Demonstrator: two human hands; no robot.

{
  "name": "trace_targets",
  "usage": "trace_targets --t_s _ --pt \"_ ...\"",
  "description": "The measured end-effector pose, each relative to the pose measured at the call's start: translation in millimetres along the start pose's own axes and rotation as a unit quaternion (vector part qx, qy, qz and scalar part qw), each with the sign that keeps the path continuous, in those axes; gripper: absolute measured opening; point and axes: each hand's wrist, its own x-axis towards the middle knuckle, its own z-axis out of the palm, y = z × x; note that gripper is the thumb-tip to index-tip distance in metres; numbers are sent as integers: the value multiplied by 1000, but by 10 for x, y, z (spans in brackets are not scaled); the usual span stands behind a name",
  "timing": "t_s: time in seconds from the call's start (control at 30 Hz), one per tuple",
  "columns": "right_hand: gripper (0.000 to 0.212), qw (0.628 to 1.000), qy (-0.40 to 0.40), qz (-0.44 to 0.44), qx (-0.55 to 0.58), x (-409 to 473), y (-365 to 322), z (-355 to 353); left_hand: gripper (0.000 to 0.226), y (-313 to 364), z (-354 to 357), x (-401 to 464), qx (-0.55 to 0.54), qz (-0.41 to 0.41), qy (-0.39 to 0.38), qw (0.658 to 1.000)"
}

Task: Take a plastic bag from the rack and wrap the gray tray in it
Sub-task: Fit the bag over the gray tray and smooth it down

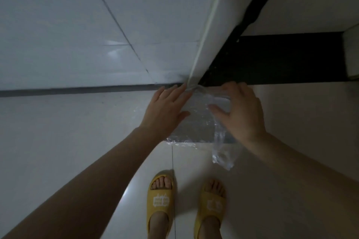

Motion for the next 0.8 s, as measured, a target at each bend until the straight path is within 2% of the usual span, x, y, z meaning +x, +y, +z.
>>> trace_targets --t_s 0.07,0.13,0.2,0.33,0.53,0.7,0.8 --pt "75 997 -66 15 -46 -169 -11 56 60 67 108 103 19 -22 -14 999" --pt "86 992 -98 5 -79 -277 -6 139 63 115 185 151 15 -20 -24 999" --pt "76 994 -85 -4 -69 -314 49 183 65 141 210 186 7 -13 -37 999" --pt "50 999 -42 -4 28 -275 269 97 69 138 234 268 39 8 -66 997" --pt "51 991 -77 -103 31 -185 641 -133 70 236 246 371 75 -1 -97 992" --pt "35 998 -9 -20 60 -8 916 -185 72 333 234 542 101 -15 -131 986" --pt "21 997 -10 24 71 103 1026 -109 73 346 256 614 100 -12 -145 984"
